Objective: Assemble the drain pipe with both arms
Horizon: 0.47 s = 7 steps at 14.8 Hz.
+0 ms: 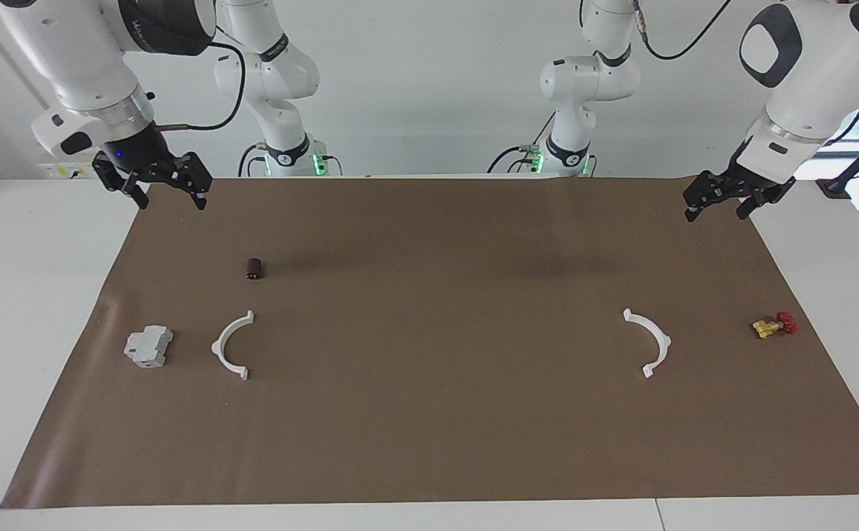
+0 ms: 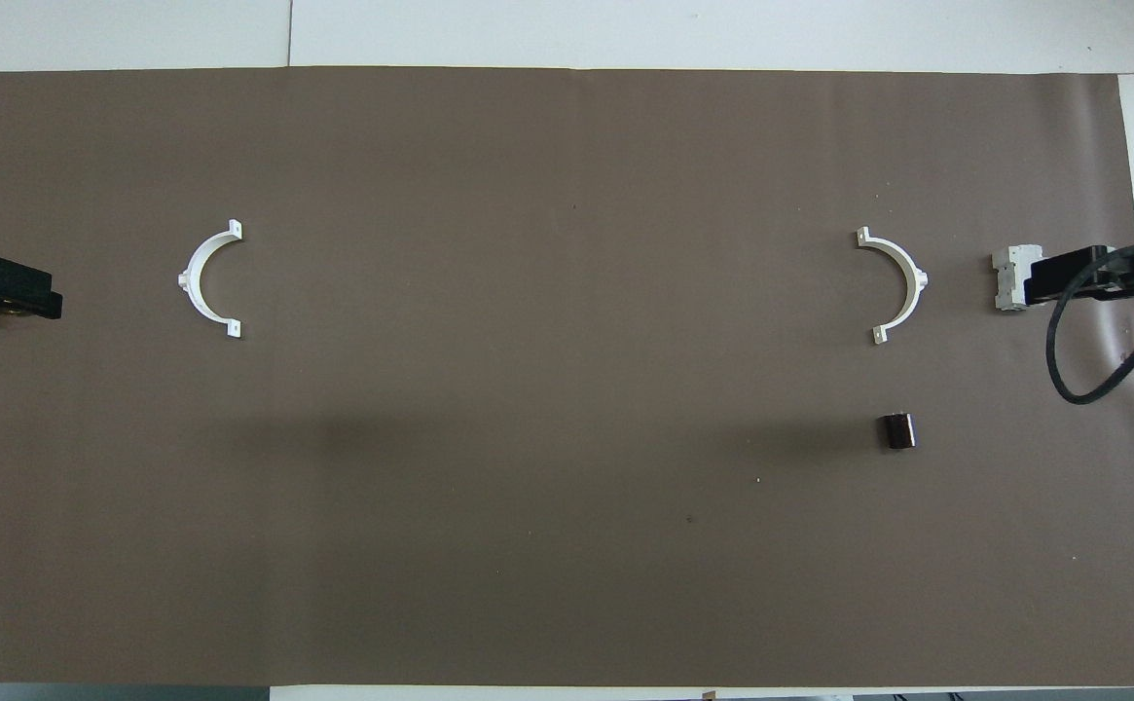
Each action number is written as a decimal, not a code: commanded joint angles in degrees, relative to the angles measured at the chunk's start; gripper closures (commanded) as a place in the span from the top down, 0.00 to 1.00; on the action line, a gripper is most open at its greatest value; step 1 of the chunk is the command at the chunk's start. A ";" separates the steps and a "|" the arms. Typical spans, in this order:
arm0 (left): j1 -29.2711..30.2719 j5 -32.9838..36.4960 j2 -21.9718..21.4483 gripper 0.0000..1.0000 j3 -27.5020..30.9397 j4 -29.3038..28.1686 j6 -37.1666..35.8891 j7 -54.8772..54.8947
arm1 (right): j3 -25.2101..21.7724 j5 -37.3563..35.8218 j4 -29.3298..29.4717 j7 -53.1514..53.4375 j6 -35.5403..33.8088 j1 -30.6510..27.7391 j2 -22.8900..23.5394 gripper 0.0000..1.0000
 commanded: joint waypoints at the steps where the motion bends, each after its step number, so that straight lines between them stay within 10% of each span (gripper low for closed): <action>1: -0.03 1.00 -1.17 1.00 -0.03 -0.95 0.32 0.00 | 1.15 0.68 -2.83 -0.26 6.84 -0.19 3.66 1.00; 7: -0.03 1.01 -1.17 1.00 -0.03 -0.95 0.32 0.00 | 1.86 2.26 -3.79 -1.13 22.48 -0.37 14.30 1.00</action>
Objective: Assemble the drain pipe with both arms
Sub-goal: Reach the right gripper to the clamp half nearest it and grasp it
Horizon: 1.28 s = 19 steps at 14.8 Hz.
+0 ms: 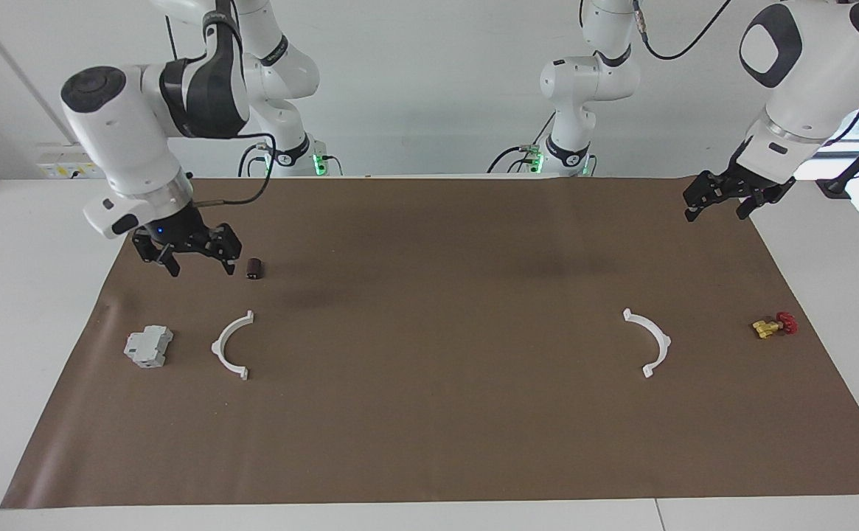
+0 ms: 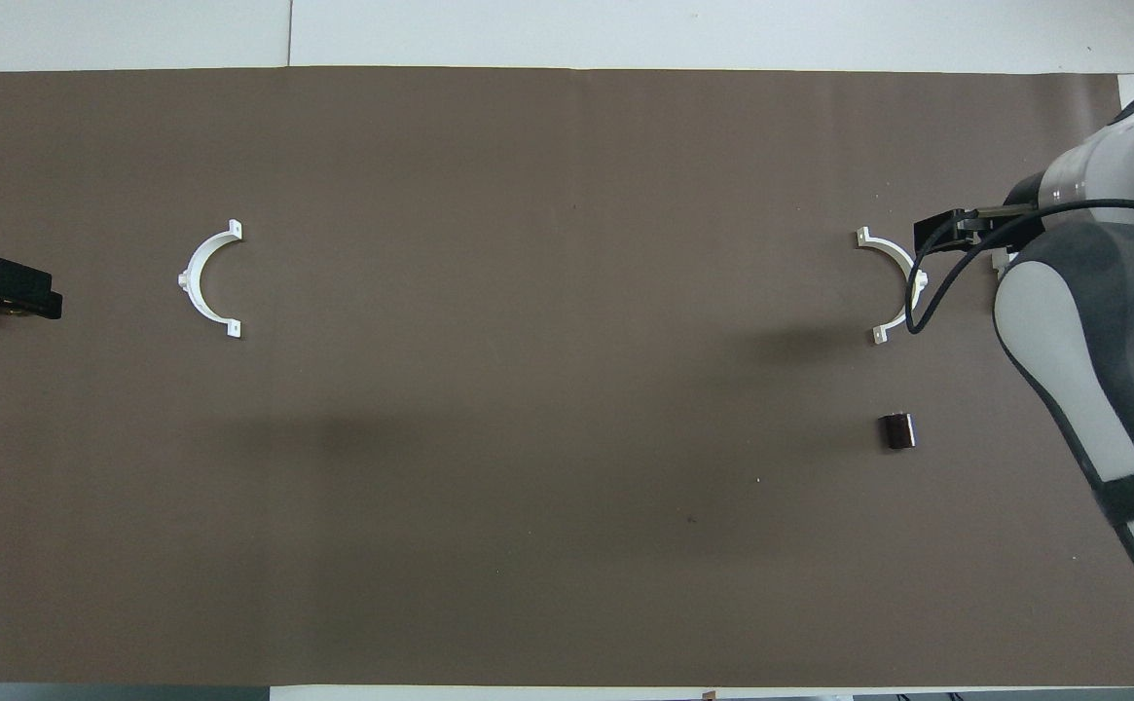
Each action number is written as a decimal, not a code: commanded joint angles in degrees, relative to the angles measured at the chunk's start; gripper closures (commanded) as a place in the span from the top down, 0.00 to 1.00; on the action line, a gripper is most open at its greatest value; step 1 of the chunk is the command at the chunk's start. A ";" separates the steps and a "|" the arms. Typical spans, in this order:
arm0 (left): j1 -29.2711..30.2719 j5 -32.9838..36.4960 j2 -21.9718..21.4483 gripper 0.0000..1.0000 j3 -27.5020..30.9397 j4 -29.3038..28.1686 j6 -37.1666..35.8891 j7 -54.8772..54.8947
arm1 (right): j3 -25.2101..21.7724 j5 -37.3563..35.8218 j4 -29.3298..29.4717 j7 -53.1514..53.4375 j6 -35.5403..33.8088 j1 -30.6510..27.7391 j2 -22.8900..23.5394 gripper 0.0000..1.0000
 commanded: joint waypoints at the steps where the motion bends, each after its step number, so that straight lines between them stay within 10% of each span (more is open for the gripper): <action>1: -0.03 1.00 -1.17 1.00 -0.03 -0.95 0.32 0.00 | 0.22 1.23 -1.17 -1.74 5.61 -0.56 3.15 1.00; 9: -0.03 1.00 -1.17 1.00 -0.03 -1.04 0.32 0.00 | 0.13 1.14 -1.53 -11.93 11.52 -2.58 12.56 1.00; 19: -0.03 1.00 -1.17 1.00 -0.03 -0.95 0.32 0.00 | 0.13 1.23 -6.98 -23.01 17.14 -4.77 12.74 0.58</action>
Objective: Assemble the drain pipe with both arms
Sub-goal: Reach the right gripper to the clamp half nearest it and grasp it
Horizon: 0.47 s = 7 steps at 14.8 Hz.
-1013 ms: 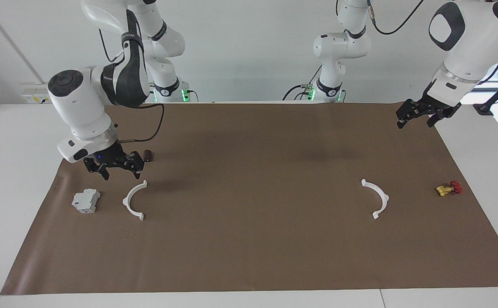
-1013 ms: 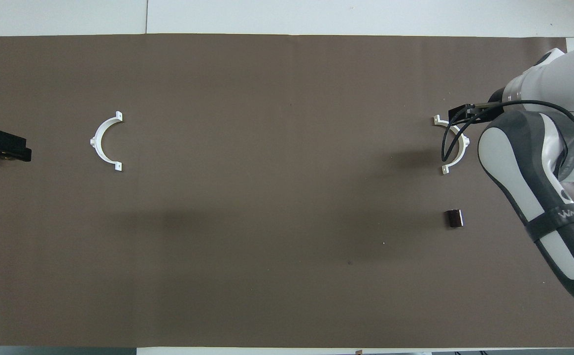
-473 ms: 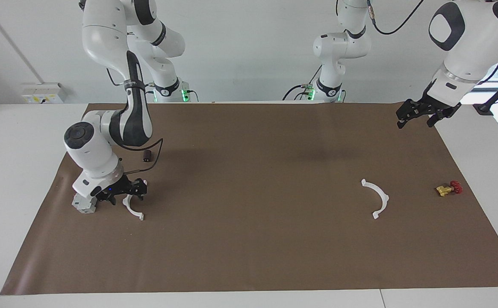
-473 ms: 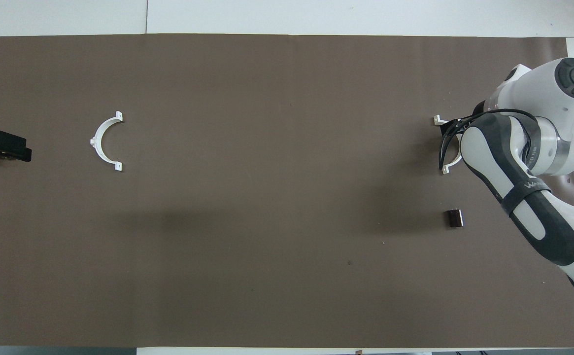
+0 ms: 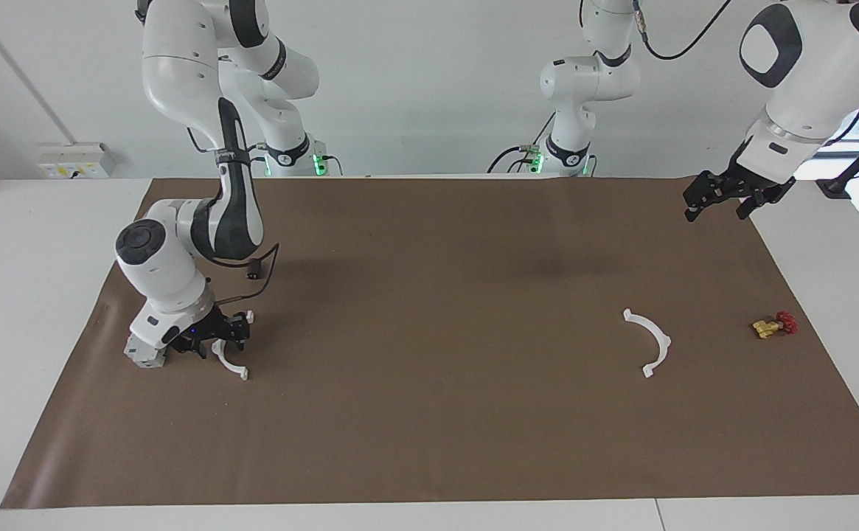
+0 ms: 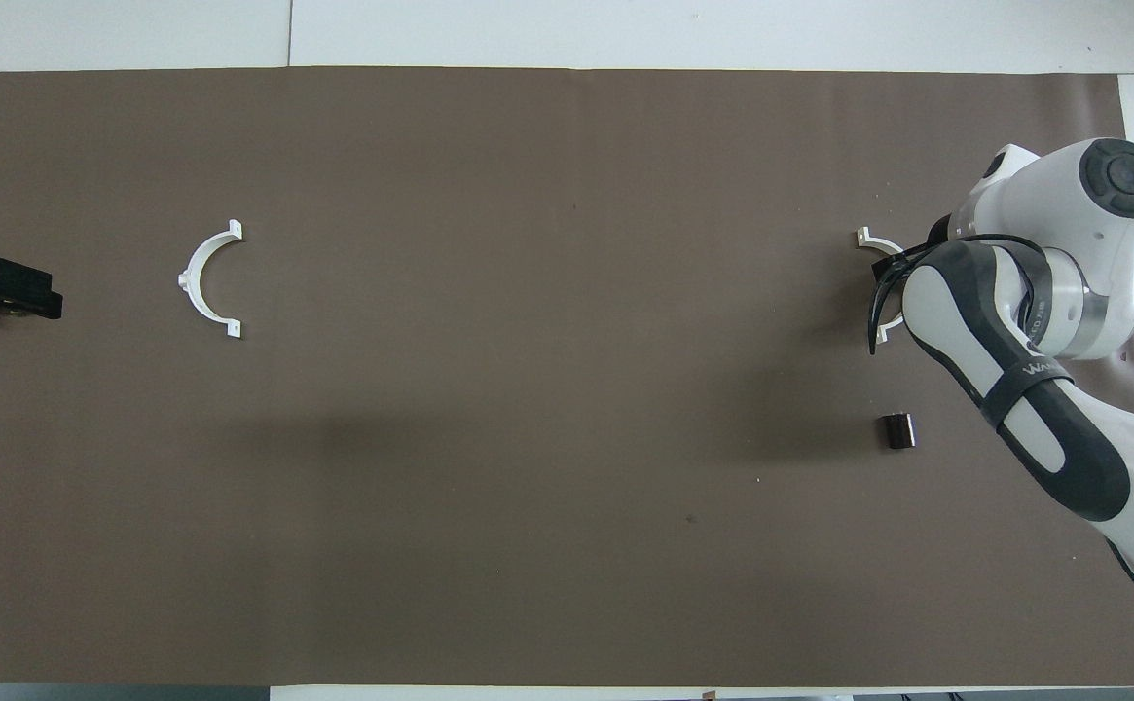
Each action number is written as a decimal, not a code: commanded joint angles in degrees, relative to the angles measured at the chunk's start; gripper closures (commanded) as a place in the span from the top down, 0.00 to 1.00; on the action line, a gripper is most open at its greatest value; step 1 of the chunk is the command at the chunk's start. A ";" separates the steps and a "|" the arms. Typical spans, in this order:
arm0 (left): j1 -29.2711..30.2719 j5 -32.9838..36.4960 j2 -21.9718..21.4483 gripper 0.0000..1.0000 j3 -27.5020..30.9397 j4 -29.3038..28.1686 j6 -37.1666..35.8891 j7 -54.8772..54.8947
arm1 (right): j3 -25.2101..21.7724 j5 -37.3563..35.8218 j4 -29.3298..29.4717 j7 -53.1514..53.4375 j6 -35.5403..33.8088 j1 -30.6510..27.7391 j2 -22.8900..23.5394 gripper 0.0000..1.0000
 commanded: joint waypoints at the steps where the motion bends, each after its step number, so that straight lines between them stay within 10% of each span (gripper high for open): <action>1: -0.03 1.00 -1.17 1.00 -0.03 -0.95 0.32 0.00 | 0.41 1.20 -2.37 -4.29 1.58 -1.62 -1.33 0.57; 7: -0.03 1.00 -1.17 1.00 -0.03 -1.04 0.32 0.00 | 0.41 1.20 -3.69 -4.20 2.81 -1.62 -1.51 0.50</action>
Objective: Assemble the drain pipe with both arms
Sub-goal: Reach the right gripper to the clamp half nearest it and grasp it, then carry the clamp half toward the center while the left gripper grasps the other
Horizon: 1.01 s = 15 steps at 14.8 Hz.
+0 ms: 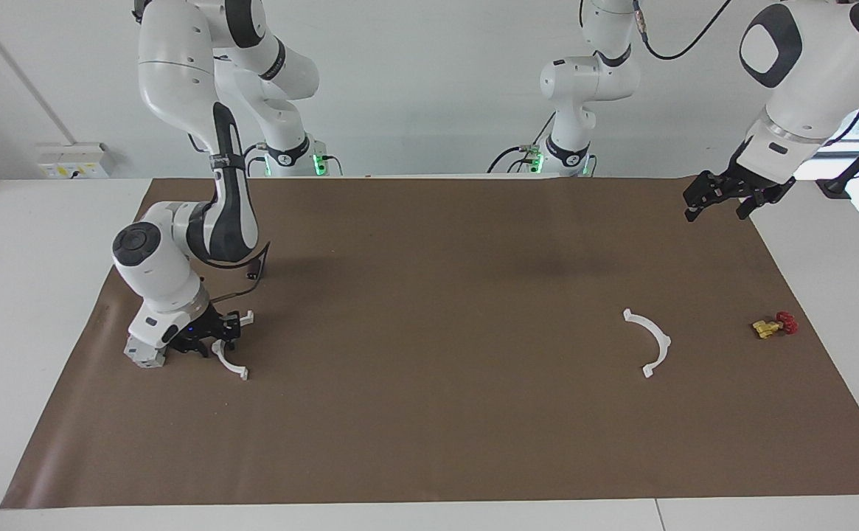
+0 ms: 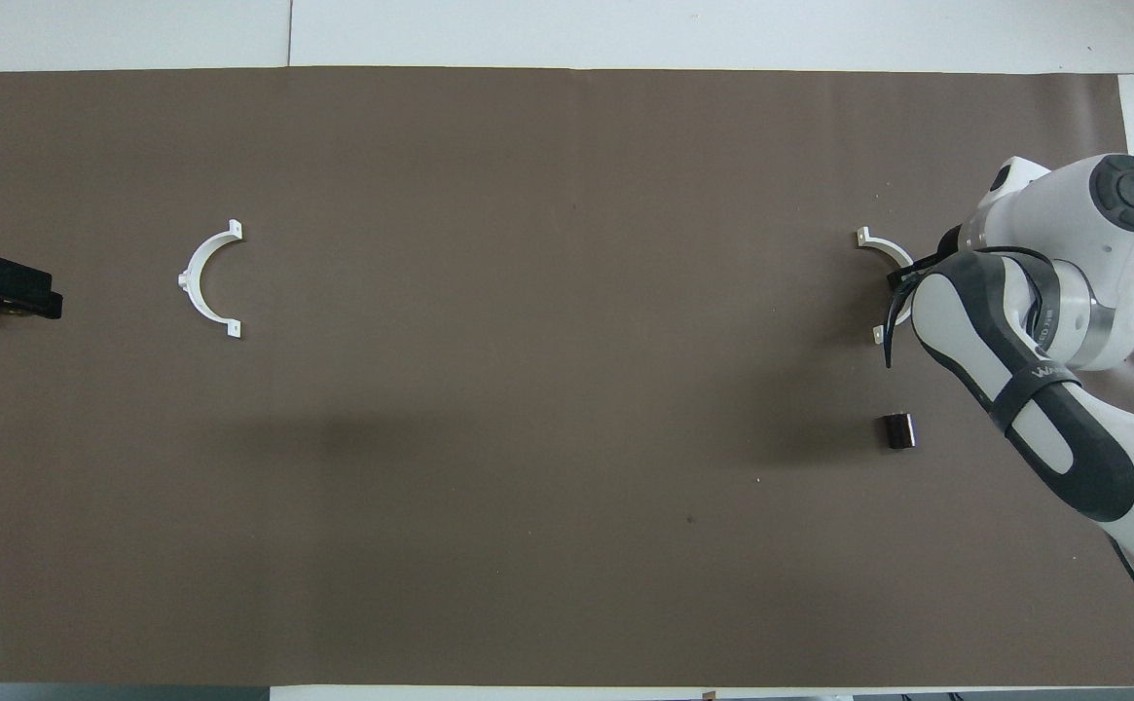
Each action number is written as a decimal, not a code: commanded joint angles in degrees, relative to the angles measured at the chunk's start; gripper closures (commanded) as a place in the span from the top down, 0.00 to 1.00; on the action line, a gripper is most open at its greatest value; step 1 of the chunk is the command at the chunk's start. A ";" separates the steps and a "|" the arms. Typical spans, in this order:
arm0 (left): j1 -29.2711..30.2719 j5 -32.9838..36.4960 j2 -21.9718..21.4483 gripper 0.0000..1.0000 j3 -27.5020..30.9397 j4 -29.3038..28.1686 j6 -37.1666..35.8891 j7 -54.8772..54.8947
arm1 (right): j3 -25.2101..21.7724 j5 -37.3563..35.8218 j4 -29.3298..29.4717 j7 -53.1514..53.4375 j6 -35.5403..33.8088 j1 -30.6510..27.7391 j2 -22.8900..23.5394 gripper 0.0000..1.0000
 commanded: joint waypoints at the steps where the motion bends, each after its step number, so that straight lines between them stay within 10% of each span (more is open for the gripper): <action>1: -0.03 1.00 -1.17 1.00 -0.03 -0.95 0.32 0.00 | 0.46 1.20 -2.12 -1.77 1.35 -0.57 -1.46 0.46; 9: -0.03 1.00 -1.17 1.00 -0.03 -0.95 0.32 0.00 | 0.46 1.20 -1.60 -1.15 0.48 0.13 -1.55 0.18; 15: -0.47 1.00 -1.35 1.00 -0.12 -1.04 -0.82 -0.09 | 4.06 1.20 18.32 17.86 -16.92 8.11 2.39 0.18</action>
